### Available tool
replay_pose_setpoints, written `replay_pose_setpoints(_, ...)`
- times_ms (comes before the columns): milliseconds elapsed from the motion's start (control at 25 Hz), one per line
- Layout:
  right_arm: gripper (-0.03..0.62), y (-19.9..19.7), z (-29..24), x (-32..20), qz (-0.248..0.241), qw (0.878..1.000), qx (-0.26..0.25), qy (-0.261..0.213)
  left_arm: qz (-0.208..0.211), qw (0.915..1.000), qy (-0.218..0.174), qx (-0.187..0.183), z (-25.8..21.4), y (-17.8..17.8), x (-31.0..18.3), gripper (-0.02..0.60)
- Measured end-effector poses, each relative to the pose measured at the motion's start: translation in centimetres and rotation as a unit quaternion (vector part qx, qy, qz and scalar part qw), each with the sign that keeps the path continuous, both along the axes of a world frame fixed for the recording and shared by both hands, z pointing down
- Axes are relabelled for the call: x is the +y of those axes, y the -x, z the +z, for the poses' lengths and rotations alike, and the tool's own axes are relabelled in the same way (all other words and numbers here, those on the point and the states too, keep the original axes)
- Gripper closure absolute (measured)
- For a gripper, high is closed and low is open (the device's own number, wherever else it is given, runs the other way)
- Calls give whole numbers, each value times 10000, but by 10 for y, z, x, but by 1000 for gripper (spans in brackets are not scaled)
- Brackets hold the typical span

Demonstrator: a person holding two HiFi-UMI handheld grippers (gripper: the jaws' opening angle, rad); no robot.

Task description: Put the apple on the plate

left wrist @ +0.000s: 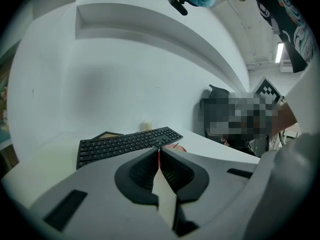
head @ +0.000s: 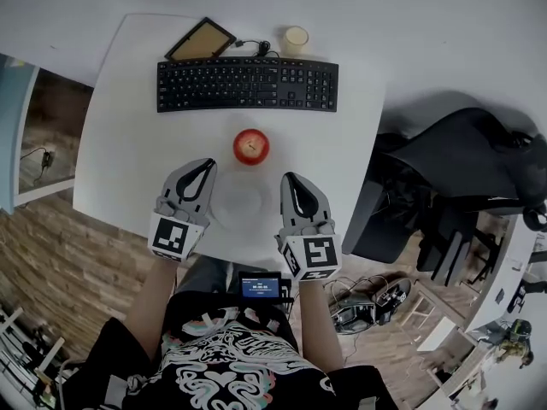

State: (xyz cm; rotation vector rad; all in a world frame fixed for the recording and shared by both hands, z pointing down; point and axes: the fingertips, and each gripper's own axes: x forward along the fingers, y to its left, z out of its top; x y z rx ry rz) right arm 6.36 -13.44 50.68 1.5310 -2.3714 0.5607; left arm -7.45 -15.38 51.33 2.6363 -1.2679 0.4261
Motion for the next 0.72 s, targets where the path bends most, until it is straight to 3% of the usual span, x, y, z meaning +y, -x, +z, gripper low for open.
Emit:
replay_pose_setpoints(400,563,4,21,-24,-74,9999,-101,79,55,9992,-145,360,11,-16,-17,568)
replay_pose_setpoints(720,562,8,28,-37,-143,9987,-439,204,423,9983,-335,222,16,-27,-24,568)
